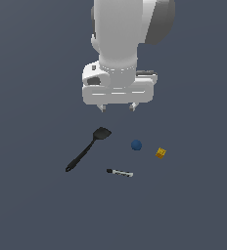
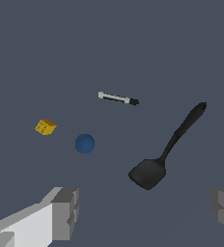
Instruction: Pick up a designated object from a clutter of objects.
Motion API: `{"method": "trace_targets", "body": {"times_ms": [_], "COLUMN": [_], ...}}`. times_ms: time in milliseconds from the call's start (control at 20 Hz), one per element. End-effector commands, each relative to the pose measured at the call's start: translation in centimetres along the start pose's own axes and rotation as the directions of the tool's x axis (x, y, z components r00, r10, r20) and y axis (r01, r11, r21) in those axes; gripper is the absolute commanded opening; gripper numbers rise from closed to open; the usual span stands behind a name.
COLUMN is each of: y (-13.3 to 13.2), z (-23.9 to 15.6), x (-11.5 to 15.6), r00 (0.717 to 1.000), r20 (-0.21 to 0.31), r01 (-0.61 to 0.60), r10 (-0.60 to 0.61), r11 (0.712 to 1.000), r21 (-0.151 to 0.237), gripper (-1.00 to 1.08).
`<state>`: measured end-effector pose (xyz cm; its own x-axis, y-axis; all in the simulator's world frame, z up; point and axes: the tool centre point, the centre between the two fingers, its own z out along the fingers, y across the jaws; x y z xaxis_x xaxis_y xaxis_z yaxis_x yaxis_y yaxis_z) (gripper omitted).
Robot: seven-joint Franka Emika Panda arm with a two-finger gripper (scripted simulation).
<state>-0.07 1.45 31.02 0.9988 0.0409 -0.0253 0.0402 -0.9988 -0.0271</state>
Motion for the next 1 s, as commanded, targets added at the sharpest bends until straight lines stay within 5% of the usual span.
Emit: {"method": "trace_targets", "body": {"times_ms": [0, 950], "y": [0.0, -2.6], "z": [0.0, 1.4], "x": [0.0, 1.3], "r00": [1.000, 0.994], "r20": [0.000, -0.025], "r01": [0.000, 0.109], "r10": [0.000, -0.110], "r11": [1.000, 0.994], "r21": [0.000, -0.031], "gripper": [1.00, 1.00]}}
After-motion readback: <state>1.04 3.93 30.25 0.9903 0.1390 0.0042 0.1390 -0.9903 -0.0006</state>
